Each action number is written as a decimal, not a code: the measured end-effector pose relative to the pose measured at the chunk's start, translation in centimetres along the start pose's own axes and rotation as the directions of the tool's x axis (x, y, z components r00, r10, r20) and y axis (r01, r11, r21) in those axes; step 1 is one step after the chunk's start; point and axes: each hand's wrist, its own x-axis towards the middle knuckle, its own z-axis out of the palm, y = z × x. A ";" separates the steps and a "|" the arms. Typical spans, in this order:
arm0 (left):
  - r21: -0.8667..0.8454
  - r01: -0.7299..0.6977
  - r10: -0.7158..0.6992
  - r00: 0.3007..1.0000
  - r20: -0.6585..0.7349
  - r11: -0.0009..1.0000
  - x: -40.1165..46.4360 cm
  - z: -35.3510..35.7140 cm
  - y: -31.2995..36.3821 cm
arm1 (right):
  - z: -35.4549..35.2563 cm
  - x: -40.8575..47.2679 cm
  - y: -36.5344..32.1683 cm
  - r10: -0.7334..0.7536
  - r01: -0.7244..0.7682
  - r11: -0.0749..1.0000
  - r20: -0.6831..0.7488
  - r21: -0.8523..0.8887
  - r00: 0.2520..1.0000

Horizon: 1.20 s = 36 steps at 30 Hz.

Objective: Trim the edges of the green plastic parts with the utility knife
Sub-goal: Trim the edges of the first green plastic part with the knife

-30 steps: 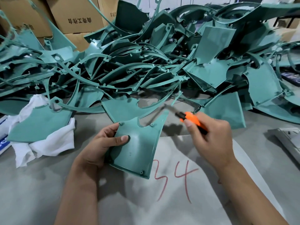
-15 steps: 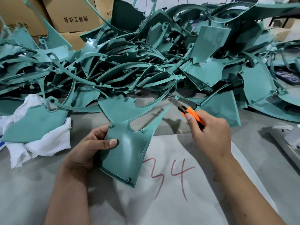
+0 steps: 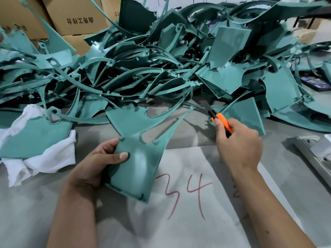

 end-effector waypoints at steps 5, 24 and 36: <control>-0.006 -0.008 0.008 0.995 -0.099 1.000 0.7 0.4 0.3 | -0.9 -1.6 -2.0 -0.556 0.438 0.748 0.110 0.499 0.824; -0.065 0.012 -0.010 0.999 0.037 0.998 -0.1 -0.2 -0.6 | -0.6 -1.1 -1.7 -0.307 0.264 0.908 0.089 0.324 0.947; -0.091 0.000 0.008 0.996 0.086 0.996 -0.5 -0.3 -0.6 | 0.0 -0.1 -0.3 0.050 -0.048 0.998 0.068 -0.030 0.996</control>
